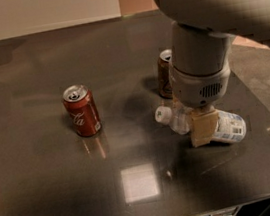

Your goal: Knock blue plastic bottle over

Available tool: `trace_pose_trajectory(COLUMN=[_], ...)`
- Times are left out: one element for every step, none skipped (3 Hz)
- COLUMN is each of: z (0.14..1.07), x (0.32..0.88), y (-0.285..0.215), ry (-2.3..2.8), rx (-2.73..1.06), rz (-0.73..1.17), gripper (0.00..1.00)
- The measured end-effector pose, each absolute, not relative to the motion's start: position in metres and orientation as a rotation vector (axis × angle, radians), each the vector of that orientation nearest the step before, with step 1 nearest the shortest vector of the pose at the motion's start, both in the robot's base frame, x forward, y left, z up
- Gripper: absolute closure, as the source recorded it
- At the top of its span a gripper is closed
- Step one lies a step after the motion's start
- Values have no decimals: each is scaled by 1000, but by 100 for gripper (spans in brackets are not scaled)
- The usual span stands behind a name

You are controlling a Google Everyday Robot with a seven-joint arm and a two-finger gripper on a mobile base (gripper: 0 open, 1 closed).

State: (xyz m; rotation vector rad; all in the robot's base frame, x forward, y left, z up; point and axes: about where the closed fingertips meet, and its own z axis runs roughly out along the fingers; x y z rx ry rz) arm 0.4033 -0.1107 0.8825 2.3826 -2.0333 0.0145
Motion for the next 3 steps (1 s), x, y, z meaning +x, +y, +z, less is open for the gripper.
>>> trace_pose_trajectory(z=[863,852,833], x=[390,381,367], y=[-106,-103,-102], ry=[-2008,-1988,-1964], rx=[2401,2411,2424], rz=[-39,-85,-148], gripper=[28,4,0])
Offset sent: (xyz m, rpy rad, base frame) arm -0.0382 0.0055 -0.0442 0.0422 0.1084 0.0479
